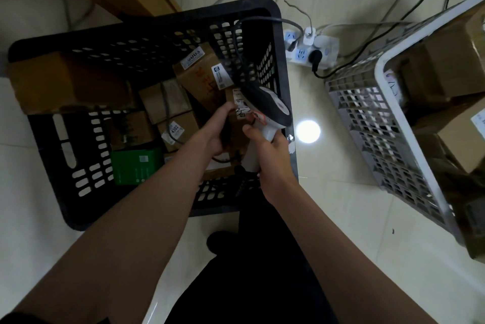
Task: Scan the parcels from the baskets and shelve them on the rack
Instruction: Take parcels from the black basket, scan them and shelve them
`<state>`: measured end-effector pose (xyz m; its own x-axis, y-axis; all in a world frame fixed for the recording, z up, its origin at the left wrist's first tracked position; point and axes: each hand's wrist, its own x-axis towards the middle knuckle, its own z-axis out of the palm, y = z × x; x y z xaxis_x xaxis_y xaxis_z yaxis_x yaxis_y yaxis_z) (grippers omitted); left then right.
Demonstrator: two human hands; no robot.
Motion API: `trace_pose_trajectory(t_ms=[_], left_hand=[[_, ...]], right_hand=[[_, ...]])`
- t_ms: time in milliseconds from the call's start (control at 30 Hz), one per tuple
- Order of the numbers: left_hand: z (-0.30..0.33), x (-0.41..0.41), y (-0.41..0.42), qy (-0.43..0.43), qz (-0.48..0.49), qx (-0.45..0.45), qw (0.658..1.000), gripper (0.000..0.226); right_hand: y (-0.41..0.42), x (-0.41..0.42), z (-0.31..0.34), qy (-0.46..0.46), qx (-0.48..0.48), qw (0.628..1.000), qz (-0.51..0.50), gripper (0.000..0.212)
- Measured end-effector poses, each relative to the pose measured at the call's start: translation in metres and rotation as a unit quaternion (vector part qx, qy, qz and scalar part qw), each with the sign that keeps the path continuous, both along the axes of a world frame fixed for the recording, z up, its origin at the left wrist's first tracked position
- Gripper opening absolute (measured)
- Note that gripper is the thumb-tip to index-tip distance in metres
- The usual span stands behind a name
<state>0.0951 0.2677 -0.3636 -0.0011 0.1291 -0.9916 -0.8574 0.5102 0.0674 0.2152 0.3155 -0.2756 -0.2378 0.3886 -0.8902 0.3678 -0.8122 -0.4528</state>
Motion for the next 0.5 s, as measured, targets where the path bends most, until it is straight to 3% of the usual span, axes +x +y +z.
trace_pose_trajectory(t_ms=[200,500], left_hand=[[0.036,0.004,-0.01,-0.022,0.002,-0.023,0.999,0.039],[0.194,-0.007,-0.056,0.104,0.027,-0.005,0.994,0.028]], right_hand=[[0.012,-0.003,0.034,0.023,0.0,1.0,0.007,0.035],[0.026,-0.015,0.176,0.09,0.003,0.995,0.032,0.032]])
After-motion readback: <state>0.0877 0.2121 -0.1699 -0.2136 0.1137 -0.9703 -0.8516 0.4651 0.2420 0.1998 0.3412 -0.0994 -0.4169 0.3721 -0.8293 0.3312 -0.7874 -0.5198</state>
